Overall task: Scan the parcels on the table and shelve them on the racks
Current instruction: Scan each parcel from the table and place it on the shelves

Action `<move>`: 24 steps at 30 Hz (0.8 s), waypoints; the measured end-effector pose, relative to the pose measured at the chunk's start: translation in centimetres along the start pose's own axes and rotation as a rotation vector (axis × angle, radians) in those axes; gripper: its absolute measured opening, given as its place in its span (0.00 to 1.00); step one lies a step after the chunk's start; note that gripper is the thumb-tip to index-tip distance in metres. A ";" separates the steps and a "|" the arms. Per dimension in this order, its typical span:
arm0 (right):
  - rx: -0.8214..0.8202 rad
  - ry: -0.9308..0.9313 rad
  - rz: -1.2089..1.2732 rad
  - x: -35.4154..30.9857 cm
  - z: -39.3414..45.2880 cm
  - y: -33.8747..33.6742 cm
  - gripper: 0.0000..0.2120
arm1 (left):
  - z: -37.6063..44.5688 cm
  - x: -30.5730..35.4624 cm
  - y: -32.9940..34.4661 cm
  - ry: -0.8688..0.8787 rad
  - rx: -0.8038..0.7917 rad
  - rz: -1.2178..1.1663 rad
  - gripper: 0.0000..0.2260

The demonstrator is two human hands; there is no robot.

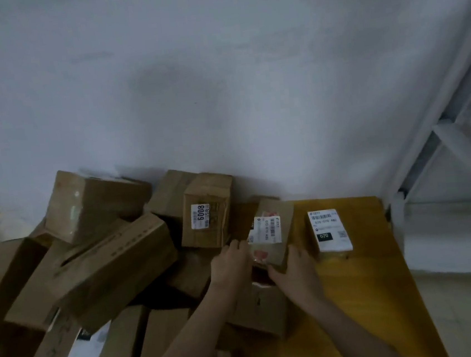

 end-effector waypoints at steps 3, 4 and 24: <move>0.040 0.103 0.018 -1.1 1.9 2.8 0.40 | 2.0 -1.4 2.0 0.048 -0.066 0.046 0.16; 0.062 0.145 0.012 -1.4 2.5 3.5 0.43 | 2.6 -1.9 2.6 0.063 -0.084 0.056 0.17; 0.074 -0.051 -0.367 -0.2 -1.7 -5.0 0.61 | 0.4 -0.6 -4.5 0.378 0.247 -0.207 0.17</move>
Point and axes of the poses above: each hand's wrist, its own z-axis towards the middle knuckle, its own y-axis out of the palm, x = y × z, the point moved 5 cm from there along z, towards the middle knuckle, and after that the axes turned 13 degrees about y, right-handed, at the moved point
